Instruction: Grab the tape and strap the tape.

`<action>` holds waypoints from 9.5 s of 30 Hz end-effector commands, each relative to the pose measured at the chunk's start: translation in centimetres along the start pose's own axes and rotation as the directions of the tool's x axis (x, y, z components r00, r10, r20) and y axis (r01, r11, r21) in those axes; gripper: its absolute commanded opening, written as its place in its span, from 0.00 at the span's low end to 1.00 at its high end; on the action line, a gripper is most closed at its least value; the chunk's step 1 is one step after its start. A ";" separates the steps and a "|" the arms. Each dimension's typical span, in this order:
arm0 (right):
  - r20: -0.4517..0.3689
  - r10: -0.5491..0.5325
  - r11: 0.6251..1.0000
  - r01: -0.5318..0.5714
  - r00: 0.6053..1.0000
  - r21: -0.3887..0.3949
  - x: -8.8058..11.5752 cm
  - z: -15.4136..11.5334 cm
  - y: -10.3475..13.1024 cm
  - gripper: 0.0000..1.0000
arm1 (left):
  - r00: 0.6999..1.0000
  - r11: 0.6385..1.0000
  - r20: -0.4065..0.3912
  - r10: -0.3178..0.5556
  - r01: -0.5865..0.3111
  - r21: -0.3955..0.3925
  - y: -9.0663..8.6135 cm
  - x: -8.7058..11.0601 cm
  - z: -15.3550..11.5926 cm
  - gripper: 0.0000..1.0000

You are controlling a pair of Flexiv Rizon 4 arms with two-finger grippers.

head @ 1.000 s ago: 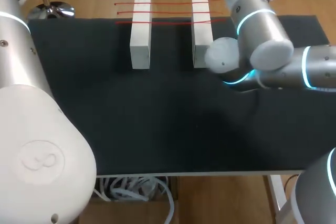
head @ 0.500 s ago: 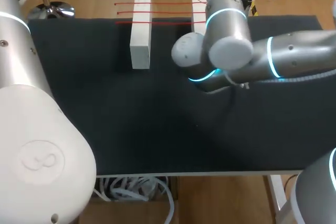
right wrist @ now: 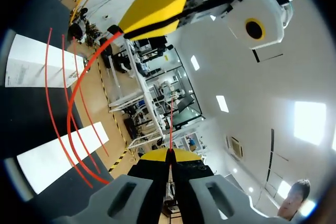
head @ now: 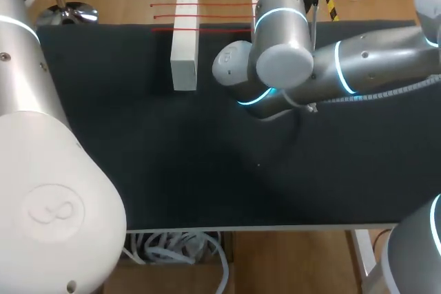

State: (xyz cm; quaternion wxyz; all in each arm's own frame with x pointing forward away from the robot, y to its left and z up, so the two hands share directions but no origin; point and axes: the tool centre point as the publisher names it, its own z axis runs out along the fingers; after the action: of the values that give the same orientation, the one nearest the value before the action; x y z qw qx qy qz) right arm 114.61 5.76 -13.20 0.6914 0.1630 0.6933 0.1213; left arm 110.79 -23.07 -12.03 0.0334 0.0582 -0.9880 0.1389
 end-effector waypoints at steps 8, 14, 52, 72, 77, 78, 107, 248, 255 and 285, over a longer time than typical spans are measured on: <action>-0.004 -0.017 0.999 0.017 1.000 -0.031 0.2 -0.2 1.5 0.00 | 1.000 1.000 -0.001 -0.002 0.002 -0.006 -0.1 0.0 -0.1 0.00; 0.000 -0.026 0.998 0.026 1.000 -0.060 0.6 -0.5 2.7 0.00 | 1.000 1.000 -0.001 -0.002 0.002 -0.006 -0.1 0.0 -0.1 0.00; 0.009 -0.063 0.996 0.063 0.998 -0.069 1.6 -1.4 5.0 0.00 | 1.000 1.000 -0.001 -0.002 0.002 -0.006 -0.1 0.0 -0.1 0.00; 0.023 -0.076 0.994 0.078 0.997 -0.071 1.6 -1.5 5.8 0.00 | 1.000 1.000 -0.001 -0.002 0.002 -0.006 -0.1 0.0 -0.1 0.00; 0.030 -0.082 0.994 0.084 0.996 -0.070 1.6 -1.5 5.8 0.00 | 1.000 1.000 -0.001 -0.002 0.002 -0.006 -0.1 0.0 -0.1 0.00; 0.030 -0.083 0.994 0.085 0.996 -0.068 1.6 -1.5 5.8 0.00 | 1.000 1.000 -0.001 -0.002 0.002 -0.006 -0.1 0.0 -0.1 0.00; 0.047 -0.088 0.995 0.090 0.995 -0.042 1.8 -1.9 5.6 0.00 | 1.000 1.000 -0.001 -0.002 0.002 -0.006 -0.1 0.0 -0.1 0.00; 0.014 0.045 0.991 -0.043 0.999 -0.126 2.1 -2.8 9.7 0.00 | 1.000 1.000 -0.001 -0.002 0.002 -0.006 -0.1 0.0 -0.1 0.00; 0.013 0.048 0.991 -0.046 0.999 -0.127 2.2 -2.7 9.7 0.00 | 1.000 1.000 -0.001 -0.002 0.002 -0.006 -0.1 0.0 -0.1 0.00; -0.005 0.044 0.989 -0.044 0.999 -0.142 2.0 -3.1 8.7 0.36 | 1.000 1.000 -0.001 -0.002 0.002 -0.006 -0.1 0.0 -0.1 0.00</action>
State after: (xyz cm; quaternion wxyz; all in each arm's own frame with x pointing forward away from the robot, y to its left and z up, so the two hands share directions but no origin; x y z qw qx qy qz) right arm 112.38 15.26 -12.06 0.7034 0.1331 0.6742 0.1814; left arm 110.79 -23.05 -12.03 0.0334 0.0583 -0.9880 0.1388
